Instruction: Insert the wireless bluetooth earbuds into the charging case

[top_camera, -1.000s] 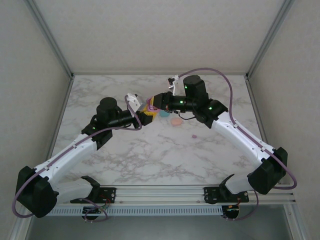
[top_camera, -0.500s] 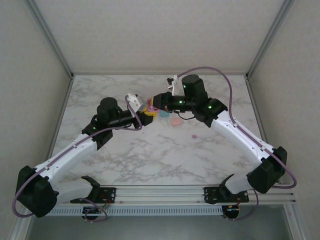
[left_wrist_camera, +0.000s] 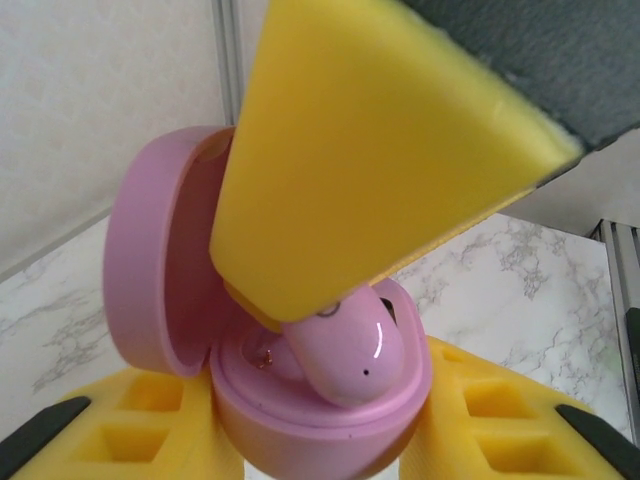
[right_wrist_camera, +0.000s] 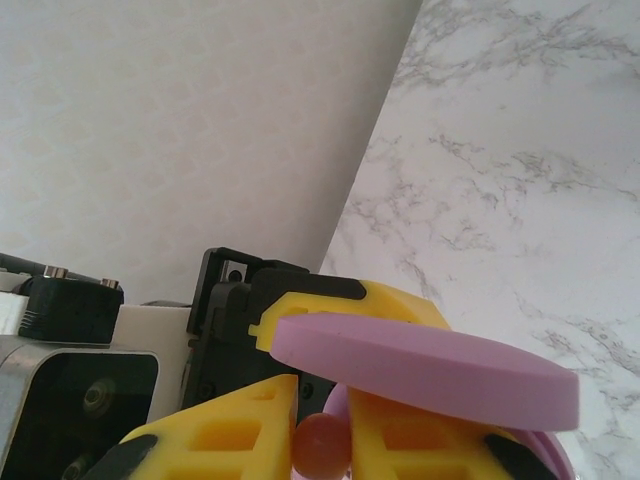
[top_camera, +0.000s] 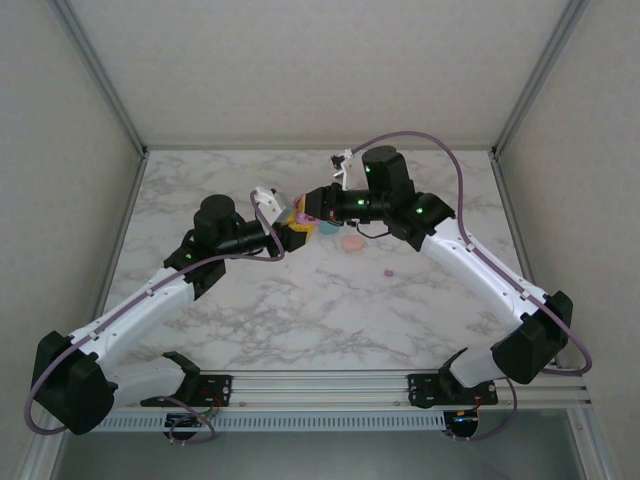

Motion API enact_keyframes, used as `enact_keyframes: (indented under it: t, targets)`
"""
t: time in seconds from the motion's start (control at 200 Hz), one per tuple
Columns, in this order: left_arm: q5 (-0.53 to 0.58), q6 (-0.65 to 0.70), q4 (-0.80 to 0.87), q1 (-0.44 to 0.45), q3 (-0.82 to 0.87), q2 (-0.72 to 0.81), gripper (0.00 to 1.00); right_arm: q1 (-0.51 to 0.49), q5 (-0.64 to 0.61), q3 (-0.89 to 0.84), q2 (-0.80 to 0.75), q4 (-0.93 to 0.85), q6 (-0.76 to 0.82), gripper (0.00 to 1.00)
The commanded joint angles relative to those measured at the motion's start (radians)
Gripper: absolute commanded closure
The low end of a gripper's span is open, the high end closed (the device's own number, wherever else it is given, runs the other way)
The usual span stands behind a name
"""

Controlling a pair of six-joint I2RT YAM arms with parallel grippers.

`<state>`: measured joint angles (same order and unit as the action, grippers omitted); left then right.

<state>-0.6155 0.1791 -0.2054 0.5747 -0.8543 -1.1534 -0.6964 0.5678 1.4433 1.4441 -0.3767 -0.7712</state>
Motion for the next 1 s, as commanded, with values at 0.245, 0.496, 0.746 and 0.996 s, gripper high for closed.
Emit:
enact_keyframes:
  t: [0.245,0.496,0.746,0.996]
  targets:
    - [-0.012,-0.007,-0.062,0.008,-0.043,0.018,0.63,-0.015,-0.092,0.047,0.014,-0.125,0.033,0.75]
    - [-0.010,-0.006,-0.061,0.009,-0.041,0.013,0.64,-0.015,-0.105,0.052,-0.003,-0.117,0.030,0.67]
    - [-0.009,-0.006,-0.063,0.009,-0.040,0.012,0.64,-0.015,-0.127,0.050,-0.031,-0.111,0.027,0.58]
    - [0.015,0.001,-0.049,0.008,-0.033,0.019,0.64,-0.014,-0.136,0.038,-0.112,-0.113,0.065,0.57]
